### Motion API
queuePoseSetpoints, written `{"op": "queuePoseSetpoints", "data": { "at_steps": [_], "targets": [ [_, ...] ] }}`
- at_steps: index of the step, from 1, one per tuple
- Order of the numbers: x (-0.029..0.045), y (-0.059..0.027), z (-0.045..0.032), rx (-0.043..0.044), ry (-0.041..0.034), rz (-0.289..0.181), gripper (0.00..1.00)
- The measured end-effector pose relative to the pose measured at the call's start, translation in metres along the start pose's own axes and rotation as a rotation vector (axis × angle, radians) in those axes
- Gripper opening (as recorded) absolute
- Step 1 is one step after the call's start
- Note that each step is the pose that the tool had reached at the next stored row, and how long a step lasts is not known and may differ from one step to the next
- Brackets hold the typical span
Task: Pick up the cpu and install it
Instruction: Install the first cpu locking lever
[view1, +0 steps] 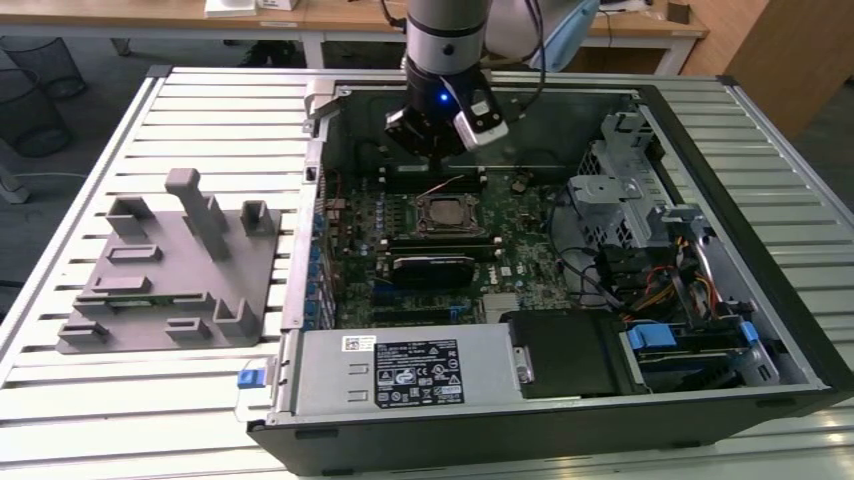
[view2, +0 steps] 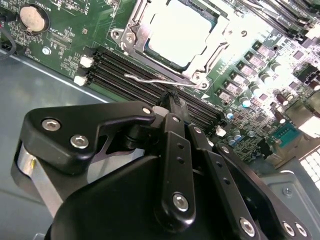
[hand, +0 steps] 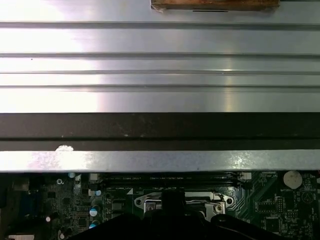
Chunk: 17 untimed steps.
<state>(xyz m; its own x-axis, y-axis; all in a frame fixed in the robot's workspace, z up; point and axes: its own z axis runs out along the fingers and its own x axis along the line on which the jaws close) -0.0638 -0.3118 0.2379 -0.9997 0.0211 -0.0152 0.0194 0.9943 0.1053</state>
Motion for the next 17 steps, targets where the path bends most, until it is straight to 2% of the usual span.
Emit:
{"op": "queuePoseSetpoints", "data": {
  "at_steps": [17],
  "targets": [
    [-0.0046, -0.0007, 0.0074, 0.0013, 0.0006, 0.0, 0.11]
  ]
}}
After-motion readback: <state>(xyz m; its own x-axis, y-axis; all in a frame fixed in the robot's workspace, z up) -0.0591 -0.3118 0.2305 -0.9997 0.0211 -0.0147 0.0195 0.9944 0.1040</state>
